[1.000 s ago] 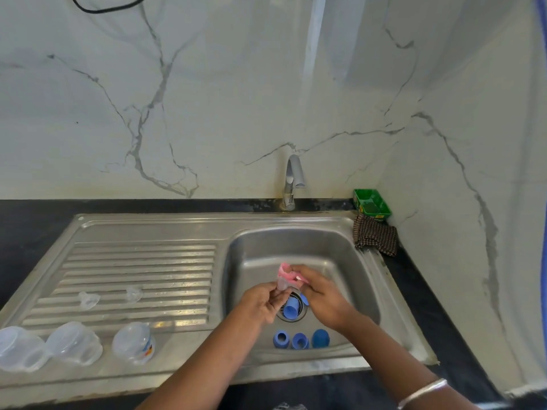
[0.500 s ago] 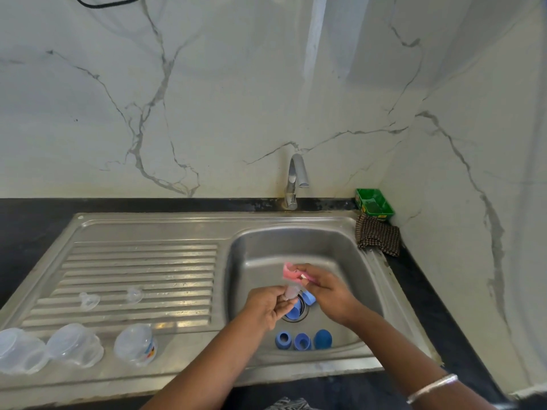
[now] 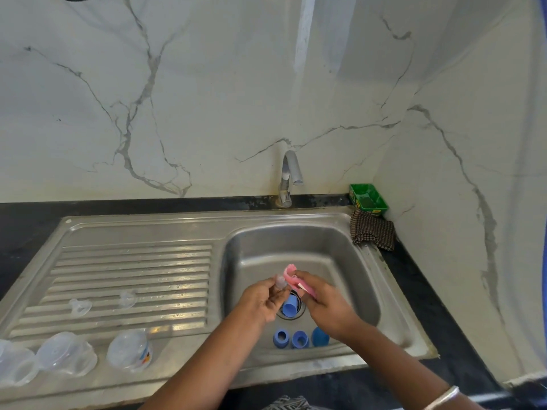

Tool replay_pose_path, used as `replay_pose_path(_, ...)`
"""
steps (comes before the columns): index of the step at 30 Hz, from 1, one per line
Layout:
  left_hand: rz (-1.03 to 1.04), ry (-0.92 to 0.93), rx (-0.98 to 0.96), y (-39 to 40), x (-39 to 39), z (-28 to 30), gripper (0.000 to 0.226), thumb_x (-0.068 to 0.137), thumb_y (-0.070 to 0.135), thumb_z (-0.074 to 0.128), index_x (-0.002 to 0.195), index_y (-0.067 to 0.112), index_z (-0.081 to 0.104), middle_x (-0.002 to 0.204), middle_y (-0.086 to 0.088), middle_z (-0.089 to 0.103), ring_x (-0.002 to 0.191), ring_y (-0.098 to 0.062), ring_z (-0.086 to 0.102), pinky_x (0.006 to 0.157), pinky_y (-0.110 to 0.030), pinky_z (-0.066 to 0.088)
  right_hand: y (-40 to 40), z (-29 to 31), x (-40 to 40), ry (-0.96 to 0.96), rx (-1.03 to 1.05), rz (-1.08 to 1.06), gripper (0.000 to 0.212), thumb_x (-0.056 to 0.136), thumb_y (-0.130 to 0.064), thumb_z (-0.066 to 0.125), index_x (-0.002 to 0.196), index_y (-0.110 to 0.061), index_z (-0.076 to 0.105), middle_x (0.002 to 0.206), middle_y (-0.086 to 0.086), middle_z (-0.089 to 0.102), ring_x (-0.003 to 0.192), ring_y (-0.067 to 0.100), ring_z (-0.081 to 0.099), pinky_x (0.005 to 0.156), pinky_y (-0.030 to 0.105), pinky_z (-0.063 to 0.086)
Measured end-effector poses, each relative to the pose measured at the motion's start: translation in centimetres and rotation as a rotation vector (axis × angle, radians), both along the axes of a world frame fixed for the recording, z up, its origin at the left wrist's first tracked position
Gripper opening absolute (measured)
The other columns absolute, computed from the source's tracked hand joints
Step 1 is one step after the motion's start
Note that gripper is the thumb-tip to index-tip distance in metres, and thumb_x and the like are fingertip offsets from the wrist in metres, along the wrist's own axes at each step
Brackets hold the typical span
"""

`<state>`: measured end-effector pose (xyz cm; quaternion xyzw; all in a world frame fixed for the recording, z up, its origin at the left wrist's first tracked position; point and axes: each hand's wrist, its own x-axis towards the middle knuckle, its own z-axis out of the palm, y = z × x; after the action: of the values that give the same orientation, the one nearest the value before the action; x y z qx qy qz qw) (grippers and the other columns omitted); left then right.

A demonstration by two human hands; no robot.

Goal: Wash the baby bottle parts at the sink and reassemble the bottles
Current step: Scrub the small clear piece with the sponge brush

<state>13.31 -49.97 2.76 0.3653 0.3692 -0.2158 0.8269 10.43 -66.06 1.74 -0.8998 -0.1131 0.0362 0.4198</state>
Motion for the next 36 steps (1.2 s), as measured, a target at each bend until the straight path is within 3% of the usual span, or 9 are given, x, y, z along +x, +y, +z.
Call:
replay_pose_path(5,-0.003,-0.082,0.028,0.4,0.1,-0.8,0.008,0.097,0.002,0.057,0.096,-0.004,0.063,0.072,-0.018,0.071,0.061,-0.025,0.071,0.066,-0.034,0.061,-0.8,-0.3,-0.7,0.067,0.012,-0.135,0.039,0.091,-0.032,0.067,0.121,-0.056,0.061,0.108,-0.015,0.063,0.101,0.004,0.063,0.091,0.033,0.053)
replay_pose_path(9,-0.111,-0.182,0.186,0.6,-0.2,-1.5,0.012,0.101,0.007,0.054,0.109,0.006,0.063,0.104,-0.019,0.070,0.088,-0.027,0.069,0.073,-0.034,0.057,-0.9,0.5,0.0,0.102,0.113,-0.198,0.060,0.086,-0.017,0.068,0.112,-0.070,0.056,0.111,-0.024,0.068,0.091,-0.006,0.066,0.072,0.010,0.051)
replay_pose_path(11,-0.191,-0.245,0.271,0.4,-0.6,-1.6,0.014,0.100,0.007,0.055,0.109,0.008,0.065,0.105,-0.016,0.070,0.094,-0.028,0.066,0.075,-0.032,0.057,-0.6,1.0,0.5,0.122,0.203,-0.187,0.062,0.084,-0.012,0.069,0.114,-0.065,0.058,0.109,-0.026,0.068,0.086,-0.004,0.068,0.064,0.011,0.051)
replay_pose_path(15,-0.336,-0.318,0.311,0.1,-0.8,-1.1,0.013,0.097,0.002,0.058,0.096,0.010,0.068,0.093,-0.016,0.065,0.090,-0.029,0.059,0.076,-0.032,0.058,0.2,1.1,1.1,0.119,0.295,-0.110,0.053,0.081,-0.013,0.078,0.116,-0.050,0.064,0.109,-0.022,0.070,0.097,0.000,0.068,0.075,0.015,0.052)
replay_pose_path(21,-0.301,-0.232,0.140,0.0,-1.0,-0.5,0.008,0.094,0.010,0.065,0.099,0.005,0.067,0.077,-0.006,0.074,0.076,-0.017,0.074,0.085,-0.037,0.057,0.4,0.5,1.3,0.039,0.347,-0.143,0.047,0.079,-0.018,0.082,0.115,-0.044,0.065,0.105,-0.009,0.074,0.092,0.013,0.072,0.077,0.028,0.060)
replay_pose_path(25,-0.289,-0.126,0.040,-0.5,-1.3,0.0,0.011,0.095,0.013,0.065,0.093,0.003,0.069,0.070,-0.007,0.070,0.066,-0.018,0.073,0.067,-0.032,0.062,0.7,0.5,1.1,0.052,0.274,-0.149,0.050,0.078,-0.019,0.076,0.116,-0.050,0.063,0.098,-0.013,0.074,0.085,0.007,0.072,0.073,0.032,0.061)
replay_pose_path(30,-0.222,-0.203,0.094,0.0,-1.0,-0.5,0.012,0.097,0.009,0.061,0.105,0.002,0.067,0.074,-0.010,0.072,0.065,-0.015,0.070,0.065,-0.030,0.060,0.5,1.2,1.1,0.064,0.323,-0.134,0.039,0.088,-0.028,0.072,0.122,-0.045,0.064,0.111,-0.017,0.072,0.103,0.003,0.068,0.088,0.027,0.056)
replay_pose_path(33,-0.183,-0.290,0.027,0.7,-1.1,-1.0,0.020,0.094,0.015,0.063,0.108,0.002,0.068,0.078,-0.011,0.074,0.068,-0.015,0.072,0.066,-0.029,0.060,-0.5,1.6,0.8,0.034,0.278,-0.200,0.033,0.096,-0.029,0.064,0.117,-0.055,0.063,0.110,-0.026,0.070,0.104,-0.004,0.065,0.084,0.010,0.049)
replay_pose_path(36,-0.179,-0.322,-0.058,1.1,-1.3,-1.5,0.027,0.084,0.019,0.068,0.104,0.000,0.071,0.081,-0.014,0.075,0.069,-0.016,0.073,0.061,-0.026,0.060,-1.0,1.6,0.5,-0.011,0.185,-0.118,0.034,0.095,-0.031,0.065,0.124,-0.048,0.064,0.115,-0.020,0.069,0.104,-0.001,0.066,0.089,0.021,0.054)
